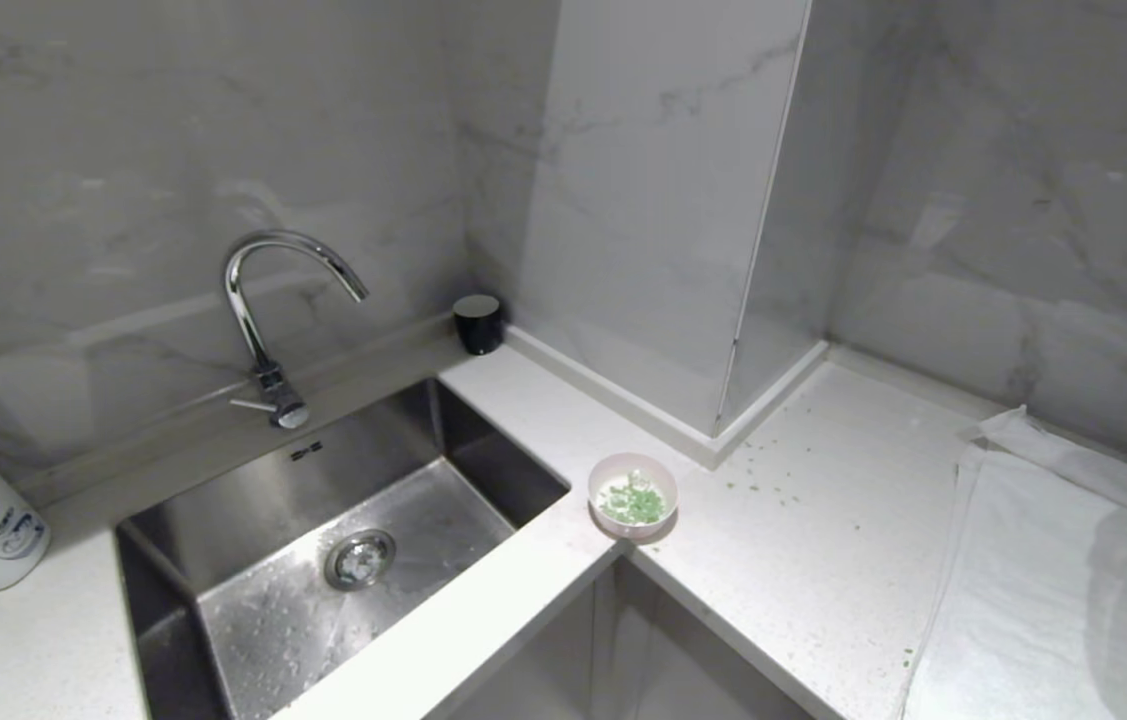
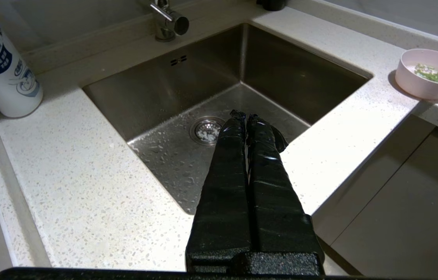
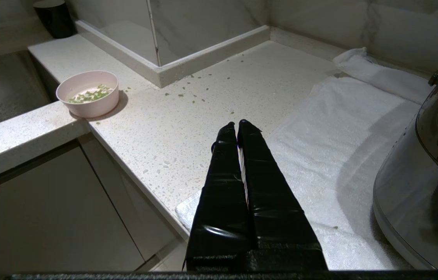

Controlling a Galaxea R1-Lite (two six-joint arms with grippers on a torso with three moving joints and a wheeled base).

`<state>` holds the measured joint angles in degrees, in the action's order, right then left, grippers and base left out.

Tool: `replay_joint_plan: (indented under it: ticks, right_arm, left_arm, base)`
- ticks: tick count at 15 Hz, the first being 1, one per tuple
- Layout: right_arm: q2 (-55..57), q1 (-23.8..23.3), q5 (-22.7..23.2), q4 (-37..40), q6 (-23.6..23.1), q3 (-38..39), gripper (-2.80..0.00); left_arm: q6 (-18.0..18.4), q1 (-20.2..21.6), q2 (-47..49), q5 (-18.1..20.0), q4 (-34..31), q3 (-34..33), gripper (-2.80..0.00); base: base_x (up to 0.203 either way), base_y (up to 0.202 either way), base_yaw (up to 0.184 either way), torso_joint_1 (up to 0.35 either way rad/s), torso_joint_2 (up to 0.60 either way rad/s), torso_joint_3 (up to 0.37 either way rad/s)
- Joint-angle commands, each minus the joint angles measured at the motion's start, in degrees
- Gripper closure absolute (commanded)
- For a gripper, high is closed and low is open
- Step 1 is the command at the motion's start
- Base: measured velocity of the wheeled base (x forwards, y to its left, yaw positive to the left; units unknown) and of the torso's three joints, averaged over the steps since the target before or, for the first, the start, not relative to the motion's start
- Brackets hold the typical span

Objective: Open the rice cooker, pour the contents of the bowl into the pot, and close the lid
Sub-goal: Pick up the bowl on the table

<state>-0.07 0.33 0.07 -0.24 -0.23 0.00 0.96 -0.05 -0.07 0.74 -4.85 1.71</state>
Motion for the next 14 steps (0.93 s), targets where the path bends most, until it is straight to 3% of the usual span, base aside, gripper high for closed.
replay_joint_plan:
  ticks: [1, 14]
  right_arm:
    - [0.1, 0.0, 0.0, 0.0, 0.0, 0.1, 0.00]
    - [0.1, 0.0, 0.0, 0.0, 0.0, 0.1, 0.00]
  left_arm:
    - [0.0, 0.1, 0.0, 0.0, 0.0, 0.1, 0.00]
    - [-0.1, 0.1, 0.0, 0.0, 0.0, 0.0, 0.00]
  base:
    - [0.000, 0.000, 0.000, 0.000, 0.00, 0.000]
    - [0.000, 0.000, 0.000, 0.000, 0.00, 0.000]
